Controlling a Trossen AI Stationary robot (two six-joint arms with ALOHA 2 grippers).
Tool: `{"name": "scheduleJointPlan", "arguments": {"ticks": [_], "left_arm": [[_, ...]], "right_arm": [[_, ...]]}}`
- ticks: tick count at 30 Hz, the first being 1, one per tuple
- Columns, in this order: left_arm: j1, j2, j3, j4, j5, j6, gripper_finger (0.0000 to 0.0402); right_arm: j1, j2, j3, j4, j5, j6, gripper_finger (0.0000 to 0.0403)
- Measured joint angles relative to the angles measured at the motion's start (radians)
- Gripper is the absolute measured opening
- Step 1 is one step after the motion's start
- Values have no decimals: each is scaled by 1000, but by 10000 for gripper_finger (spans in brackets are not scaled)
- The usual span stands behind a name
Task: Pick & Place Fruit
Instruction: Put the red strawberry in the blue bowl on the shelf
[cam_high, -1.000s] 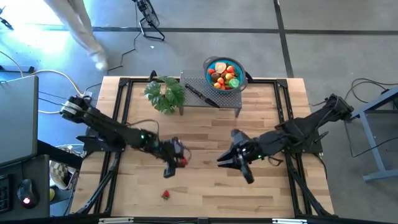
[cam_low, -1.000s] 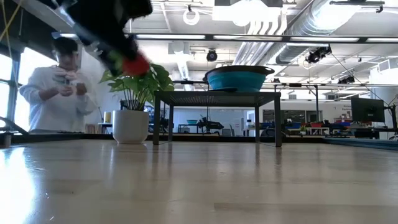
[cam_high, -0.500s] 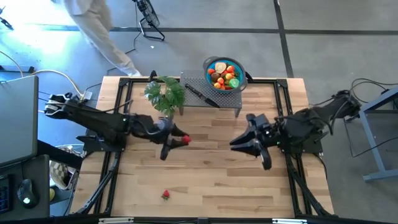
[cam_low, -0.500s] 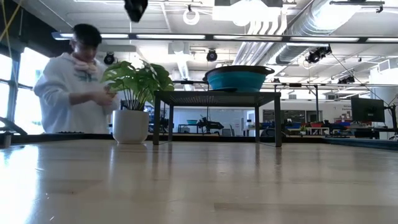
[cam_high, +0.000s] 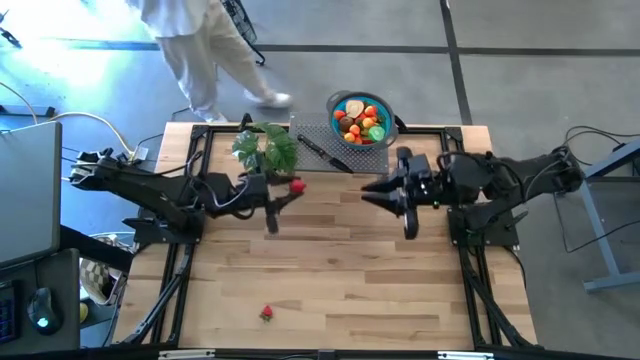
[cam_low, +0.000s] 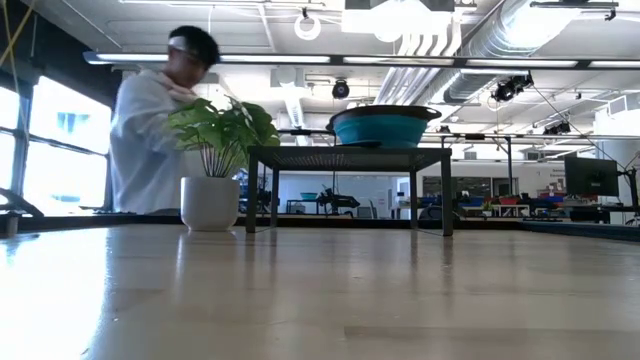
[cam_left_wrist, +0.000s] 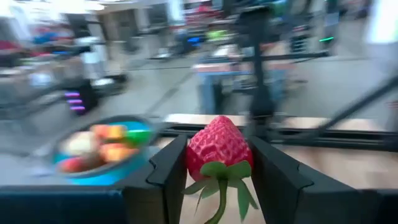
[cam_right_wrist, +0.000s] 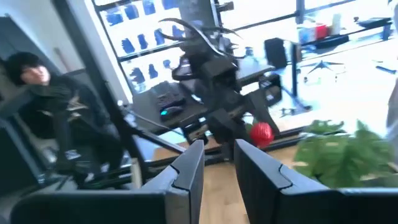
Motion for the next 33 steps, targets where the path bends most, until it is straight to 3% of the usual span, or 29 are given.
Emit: {"name": "scheduleJointPlan", "arguments": {"ticks": [3, 9, 17, 23, 33], "left_arm": [[0, 2, 45, -30, -122, 69, 148], [0, 0, 108, -45, -225, 185, 148], [0, 0, 114, -34, -252, 288, 148], [0, 21, 113, -14, -243, 287, 148], [0, 44, 113, 41, -200, 333, 148]], "right_arm": [[-49, 0, 0, -2, -1, -18, 81], [-155, 1, 0, -2, -13, -9, 81], [-272, 6, 0, 4, -144, 168, 81], [-328, 65, 1, 42, -299, 311, 81], [-360, 151, 0, 130, -323, 297, 81]]}}
